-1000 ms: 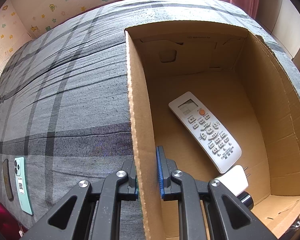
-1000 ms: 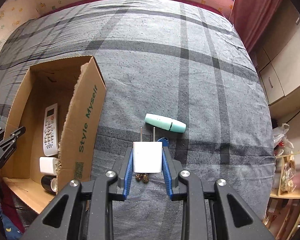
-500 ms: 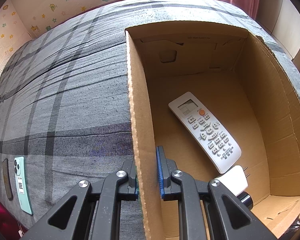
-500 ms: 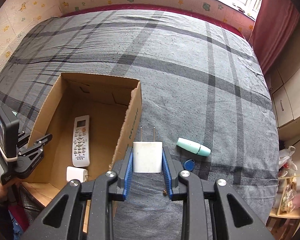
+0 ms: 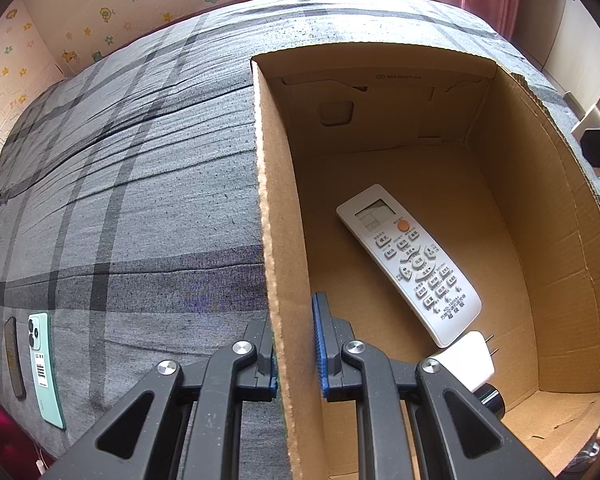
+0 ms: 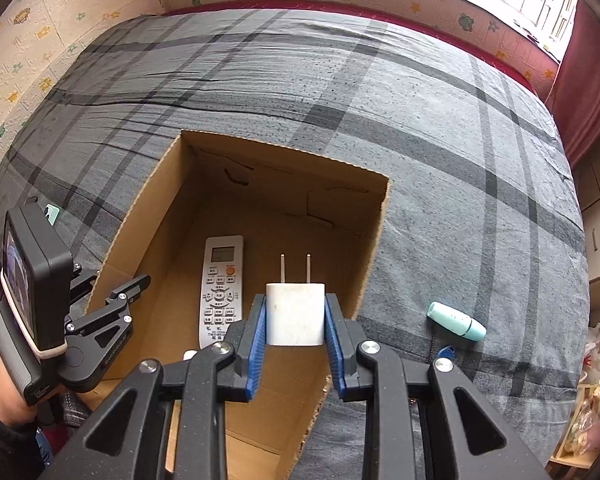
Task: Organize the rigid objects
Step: 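Lift the small white plug with the right tool over the box, then lower the plug into the box and open the right tool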
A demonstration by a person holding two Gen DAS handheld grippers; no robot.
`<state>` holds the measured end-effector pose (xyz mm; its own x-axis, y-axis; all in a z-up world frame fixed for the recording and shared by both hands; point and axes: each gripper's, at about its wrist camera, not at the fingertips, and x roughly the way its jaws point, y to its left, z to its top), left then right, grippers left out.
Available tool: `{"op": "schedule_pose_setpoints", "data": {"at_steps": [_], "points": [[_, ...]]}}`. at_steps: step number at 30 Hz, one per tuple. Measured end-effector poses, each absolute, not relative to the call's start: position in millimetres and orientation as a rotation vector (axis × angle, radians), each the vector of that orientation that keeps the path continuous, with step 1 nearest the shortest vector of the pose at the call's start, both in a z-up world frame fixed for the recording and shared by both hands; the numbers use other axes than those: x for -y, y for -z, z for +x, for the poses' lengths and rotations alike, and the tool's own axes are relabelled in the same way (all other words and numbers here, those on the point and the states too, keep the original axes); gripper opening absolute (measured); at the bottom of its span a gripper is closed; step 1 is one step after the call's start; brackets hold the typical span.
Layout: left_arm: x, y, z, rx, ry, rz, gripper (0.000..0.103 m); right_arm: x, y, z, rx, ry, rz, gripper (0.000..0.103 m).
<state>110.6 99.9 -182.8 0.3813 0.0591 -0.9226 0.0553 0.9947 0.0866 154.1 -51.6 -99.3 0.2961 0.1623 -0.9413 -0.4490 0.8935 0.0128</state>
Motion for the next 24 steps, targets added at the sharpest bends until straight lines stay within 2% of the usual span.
{"op": "schedule_pose_setpoints", "data": {"at_steps": [24], "points": [[-100,182,110,-1.181,-0.001,0.107,0.015,-3,203,177,-1.384,-0.387,-0.363,0.028]]}}
